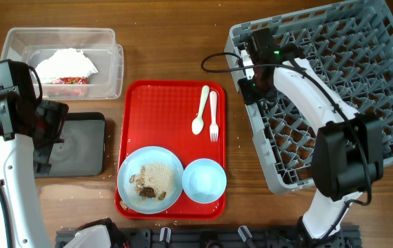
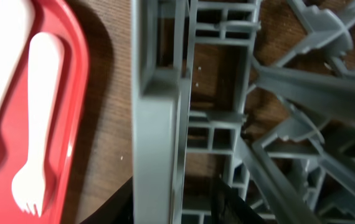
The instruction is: Sort waste into correct bins and load items into the dishwasher rack
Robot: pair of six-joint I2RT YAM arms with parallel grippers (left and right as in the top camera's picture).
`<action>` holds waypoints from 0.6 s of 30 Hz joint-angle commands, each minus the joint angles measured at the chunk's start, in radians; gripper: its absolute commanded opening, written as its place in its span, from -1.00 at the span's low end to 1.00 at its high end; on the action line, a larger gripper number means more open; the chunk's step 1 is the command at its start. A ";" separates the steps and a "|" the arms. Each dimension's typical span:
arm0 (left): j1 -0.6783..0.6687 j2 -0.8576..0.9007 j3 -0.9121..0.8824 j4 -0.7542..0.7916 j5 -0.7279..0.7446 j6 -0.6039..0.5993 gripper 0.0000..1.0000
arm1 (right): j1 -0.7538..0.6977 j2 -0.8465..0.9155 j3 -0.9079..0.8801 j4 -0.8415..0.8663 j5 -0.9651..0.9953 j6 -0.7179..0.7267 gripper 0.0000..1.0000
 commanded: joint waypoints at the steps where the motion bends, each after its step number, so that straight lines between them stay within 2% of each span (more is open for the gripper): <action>1: 0.004 -0.005 -0.003 -0.002 -0.017 -0.016 1.00 | 0.003 0.018 -0.004 0.035 -0.012 0.040 -0.31; 4: 0.004 -0.005 -0.003 -0.002 -0.017 -0.016 1.00 | 0.003 0.018 -0.003 0.086 -0.012 0.090 -0.61; 13: 0.004 -0.005 -0.003 -0.002 -0.017 -0.016 1.00 | 0.001 0.018 -0.003 0.257 -0.010 0.286 -0.63; 18: 0.004 -0.005 -0.003 -0.002 -0.017 -0.016 1.00 | 0.001 0.018 -0.003 0.346 0.071 0.372 -0.78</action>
